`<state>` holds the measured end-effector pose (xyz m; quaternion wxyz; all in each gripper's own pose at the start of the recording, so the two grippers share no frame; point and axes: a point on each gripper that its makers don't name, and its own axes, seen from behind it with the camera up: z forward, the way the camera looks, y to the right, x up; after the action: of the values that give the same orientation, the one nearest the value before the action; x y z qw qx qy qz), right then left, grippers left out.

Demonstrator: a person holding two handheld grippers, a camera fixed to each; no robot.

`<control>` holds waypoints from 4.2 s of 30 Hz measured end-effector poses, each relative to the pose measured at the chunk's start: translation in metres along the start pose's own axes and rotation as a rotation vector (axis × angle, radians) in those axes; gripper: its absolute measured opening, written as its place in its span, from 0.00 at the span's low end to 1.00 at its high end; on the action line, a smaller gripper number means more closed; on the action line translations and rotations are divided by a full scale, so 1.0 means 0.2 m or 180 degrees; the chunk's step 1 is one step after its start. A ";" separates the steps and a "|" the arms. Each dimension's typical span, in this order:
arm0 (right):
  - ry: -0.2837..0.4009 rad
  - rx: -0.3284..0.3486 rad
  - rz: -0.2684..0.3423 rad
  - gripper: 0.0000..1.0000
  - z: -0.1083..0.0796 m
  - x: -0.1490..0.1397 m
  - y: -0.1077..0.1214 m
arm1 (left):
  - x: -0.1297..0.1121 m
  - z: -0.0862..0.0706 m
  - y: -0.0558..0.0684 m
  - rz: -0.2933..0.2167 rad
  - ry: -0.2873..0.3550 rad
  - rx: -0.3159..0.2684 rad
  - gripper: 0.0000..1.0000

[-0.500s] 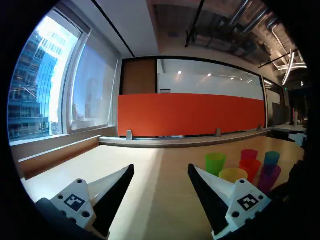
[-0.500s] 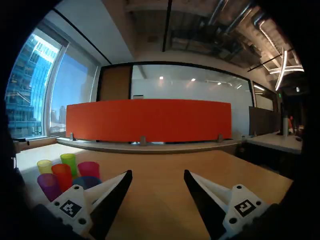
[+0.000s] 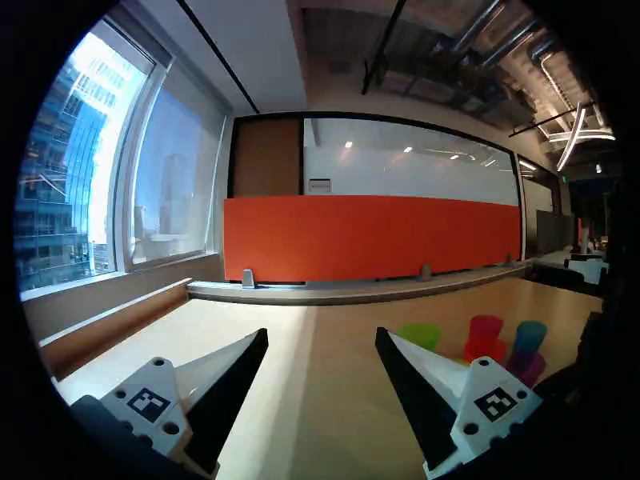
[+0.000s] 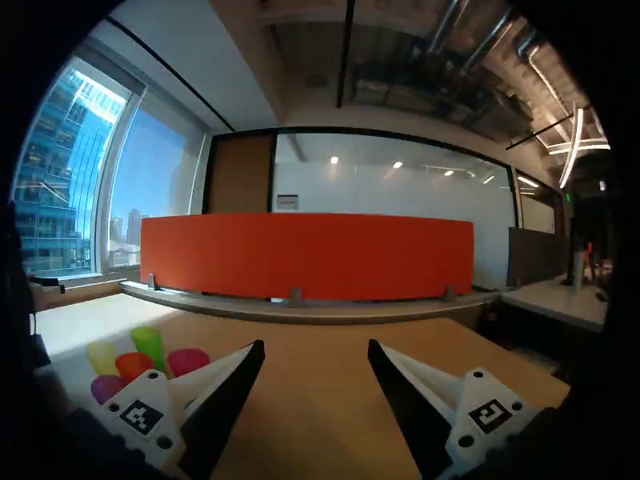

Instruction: Pour water

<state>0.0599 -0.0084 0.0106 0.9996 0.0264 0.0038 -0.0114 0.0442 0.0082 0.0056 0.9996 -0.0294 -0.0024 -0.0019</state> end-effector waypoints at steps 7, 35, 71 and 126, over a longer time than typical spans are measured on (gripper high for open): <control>0.0003 0.0137 -0.0037 1.00 0.04 0.22 -0.04 | 0.24 0.06 0.03 -0.0014 0.0015 -0.0143 1.00; -0.0146 0.0537 0.0195 1.00 0.09 0.60 -0.17 | 0.77 0.14 0.15 -0.0048 0.0084 -0.0734 1.00; -0.0404 0.1828 0.0018 1.00 -0.06 0.56 -0.54 | 0.66 0.13 0.39 0.0078 -0.0207 -0.1793 1.00; -0.1289 0.2129 -0.0308 1.00 -0.14 -0.27 -0.59 | 0.04 0.26 0.53 0.0329 -0.0870 -0.2112 1.00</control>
<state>0.0026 -0.1241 -0.0231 0.9146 0.3477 -0.1962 -0.0641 0.0522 0.1178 0.0513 0.9249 -0.3522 -0.1338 0.0519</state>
